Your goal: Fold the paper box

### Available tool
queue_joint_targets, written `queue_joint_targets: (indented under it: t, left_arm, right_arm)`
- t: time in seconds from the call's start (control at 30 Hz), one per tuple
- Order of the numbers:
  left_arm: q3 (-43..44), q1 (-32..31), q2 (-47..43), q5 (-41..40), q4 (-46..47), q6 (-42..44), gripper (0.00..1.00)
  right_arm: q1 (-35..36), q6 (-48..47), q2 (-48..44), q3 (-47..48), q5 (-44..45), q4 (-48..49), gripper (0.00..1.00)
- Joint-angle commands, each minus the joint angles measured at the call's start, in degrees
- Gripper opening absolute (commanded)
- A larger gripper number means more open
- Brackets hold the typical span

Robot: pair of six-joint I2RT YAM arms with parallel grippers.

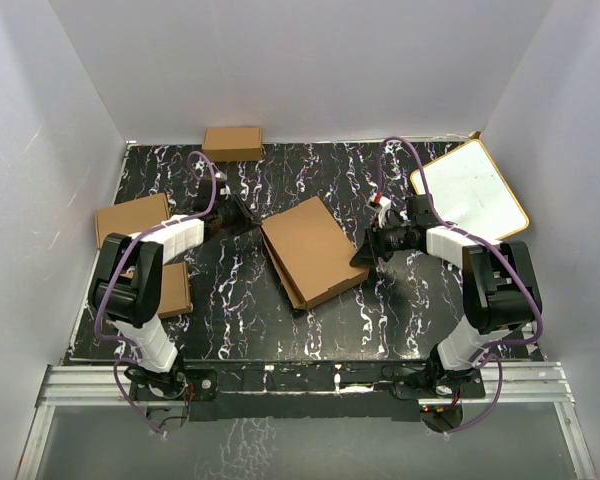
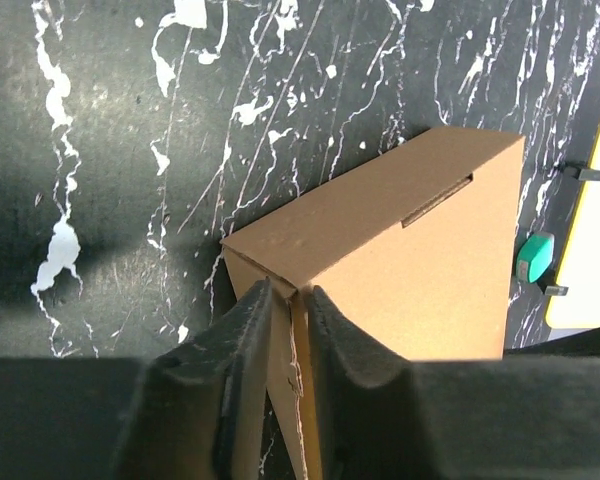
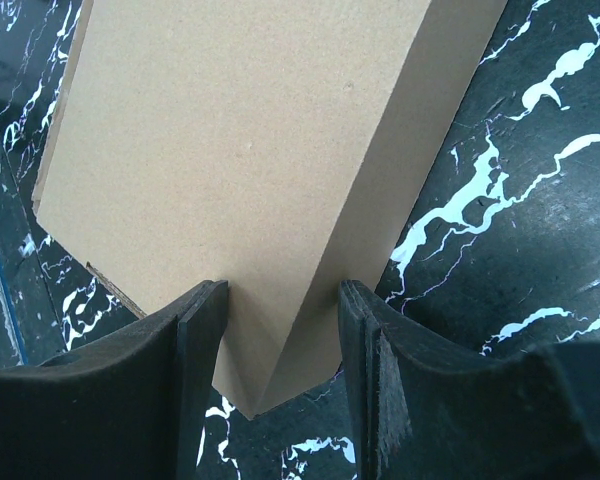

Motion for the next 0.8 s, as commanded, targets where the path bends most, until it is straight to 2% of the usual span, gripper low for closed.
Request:
queue_joint_targets:
  t: [0.0, 0.13, 0.27, 0.33, 0.43, 0.57, 0.77]
  left_arm:
    - [0.0, -1.0, -3.9, -3.0, -5.1, 2.6, 0.30]
    - [-2.4, -1.0, -10.6, -6.0, -6.6, 3.8, 0.57]
    - [-9.0, -1.5, -20.2, -3.4, -3.6, 1.6, 0.71]
    - [-13.7, -3.4, -25.8, -1.5, -0.5, -1.2, 0.74]
    - [-19.8, -9.5, -34.4, -2.8, 2.2, -6.0, 0.78]
    - [-28.3, -22.1, -41.9, -10.0, 5.3, -13.0, 0.80]
    - [-32.1, -39.7, -42.5, -24.2, 2.5, -19.9, 0.85]
  right_arm:
    - [1.5, -2.7, 2.0, -0.1, 3.4, -1.5, 0.52]
    - [1.5, -2.7, 2.1, -0.1, 3.4, -1.5, 0.52]
    - [1.5, -2.8, 2.0, 0.0, 3.4, -1.6, 0.52]
    - [1.6, -2.9, 1.9, 0.0, 3.5, -1.7, 0.52]
    - [1.6, -2.9, 2.1, 0.1, 3.4, -1.7, 0.52]
    - [1.6, -3.1, 2.2, 0.1, 3.5, -1.8, 0.52]
    - [1.6, -3.0, 2.2, 0.1, 3.5, -1.8, 0.52]
